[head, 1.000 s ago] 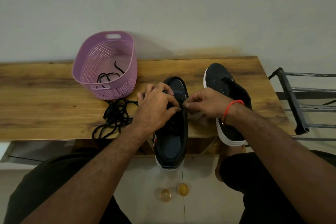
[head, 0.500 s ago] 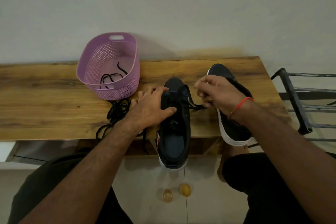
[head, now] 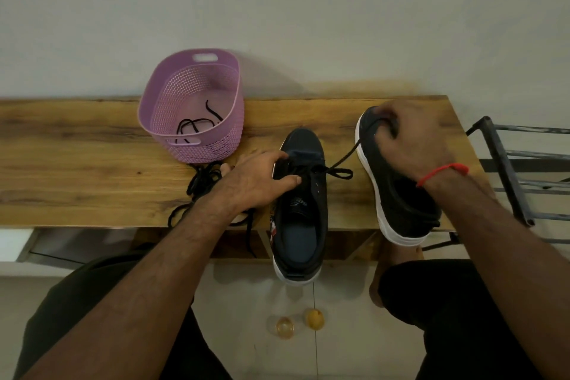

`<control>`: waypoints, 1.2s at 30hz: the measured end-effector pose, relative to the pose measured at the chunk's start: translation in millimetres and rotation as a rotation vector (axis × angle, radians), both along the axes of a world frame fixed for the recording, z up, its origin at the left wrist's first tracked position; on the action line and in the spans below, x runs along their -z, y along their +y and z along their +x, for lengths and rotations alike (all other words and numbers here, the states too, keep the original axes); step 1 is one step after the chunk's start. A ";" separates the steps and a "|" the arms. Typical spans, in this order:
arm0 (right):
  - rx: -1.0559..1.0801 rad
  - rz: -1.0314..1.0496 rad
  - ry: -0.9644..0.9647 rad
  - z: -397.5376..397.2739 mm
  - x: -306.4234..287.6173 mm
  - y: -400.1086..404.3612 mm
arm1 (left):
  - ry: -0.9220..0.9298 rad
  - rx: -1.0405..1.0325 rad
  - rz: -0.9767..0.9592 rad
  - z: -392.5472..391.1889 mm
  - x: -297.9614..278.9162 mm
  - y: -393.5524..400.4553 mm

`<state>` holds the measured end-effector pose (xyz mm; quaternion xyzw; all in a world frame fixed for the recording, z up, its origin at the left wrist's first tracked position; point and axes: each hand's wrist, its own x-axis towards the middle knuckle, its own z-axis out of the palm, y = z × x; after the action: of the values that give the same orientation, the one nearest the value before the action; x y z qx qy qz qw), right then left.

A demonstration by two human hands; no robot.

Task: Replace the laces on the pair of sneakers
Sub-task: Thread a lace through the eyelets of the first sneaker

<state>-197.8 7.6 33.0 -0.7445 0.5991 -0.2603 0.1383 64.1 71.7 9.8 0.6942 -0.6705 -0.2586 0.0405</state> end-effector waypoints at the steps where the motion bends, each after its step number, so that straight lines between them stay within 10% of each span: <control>1: -0.161 0.087 0.089 5.8 4.9 5.6 | 0.007 -0.002 0.005 0.2 -0.5 -0.1; 7: -0.522 0.198 0.406 36.0 23.2 26.9 | 0.013 -0.015 0.017 -0.6 -1.4 0.3; 16: 0.010 0.012 0.518 2.4 3.8 3.8 | 0.045 -0.013 0.049 0.3 -10.6 4.4; 24: -0.512 0.148 0.455 40.6 19.8 33.4 | 0.085 -0.021 0.045 5.1 -11.6 5.4; 32: -0.231 0.203 0.715 1.4 2.0 6.7 | -0.094 -0.111 -0.041 14.0 -3.5 3.9; 36: -0.343 0.175 0.523 6.7 7.7 15.8 | 0.048 -0.099 -0.031 12.1 -5.9 3.4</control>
<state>-191.1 23.4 25.3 -0.8616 0.5001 0.0195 0.0852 76.2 75.1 15.7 0.7192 -0.6383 -0.2626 0.0800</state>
